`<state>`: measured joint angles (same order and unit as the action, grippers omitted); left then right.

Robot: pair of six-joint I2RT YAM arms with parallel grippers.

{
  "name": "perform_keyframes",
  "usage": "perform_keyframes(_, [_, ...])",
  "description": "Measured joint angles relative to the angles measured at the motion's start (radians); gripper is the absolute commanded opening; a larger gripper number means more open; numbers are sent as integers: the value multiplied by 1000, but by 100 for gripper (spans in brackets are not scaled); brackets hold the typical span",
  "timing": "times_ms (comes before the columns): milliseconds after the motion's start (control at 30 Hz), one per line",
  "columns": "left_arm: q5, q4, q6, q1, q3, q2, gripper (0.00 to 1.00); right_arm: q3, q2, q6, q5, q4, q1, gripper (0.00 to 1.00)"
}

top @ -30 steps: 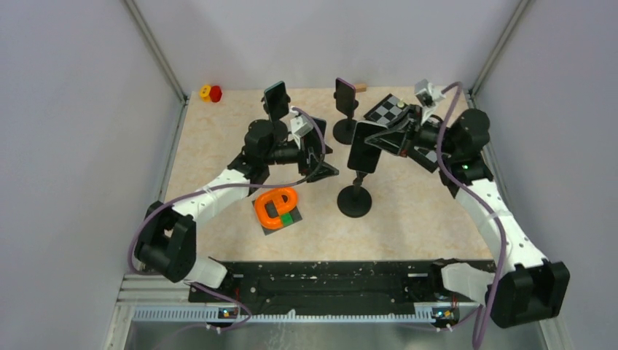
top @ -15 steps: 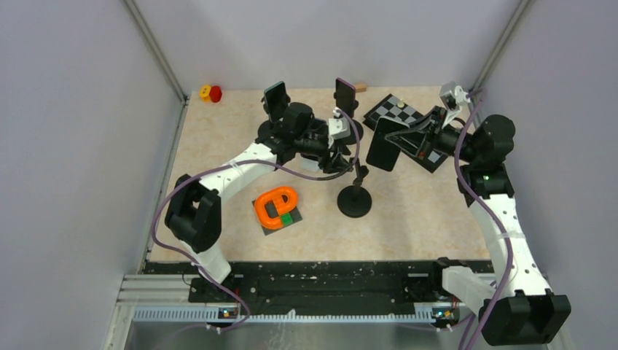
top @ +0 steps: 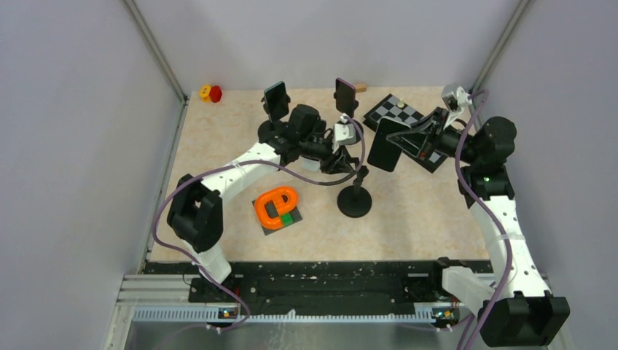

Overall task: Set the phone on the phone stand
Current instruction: Install the phone on the phone stand.

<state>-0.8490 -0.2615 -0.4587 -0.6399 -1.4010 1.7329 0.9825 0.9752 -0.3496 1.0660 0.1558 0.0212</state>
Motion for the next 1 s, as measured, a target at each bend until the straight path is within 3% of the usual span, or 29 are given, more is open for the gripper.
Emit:
perform_keyframes(567, [26, -17, -1, -9, -43, 0, 21, -10, 0, -21, 1, 37, 0, 0])
perform_keyframes(900, [43, -19, 15, -10, -43, 0, 0, -21, 0, -20, 0, 42, -4, 0])
perform_keyframes(1000, [72, 16, 58, -10, -23, -11, 0, -27, 1, -18, -6, 40, -5, 0])
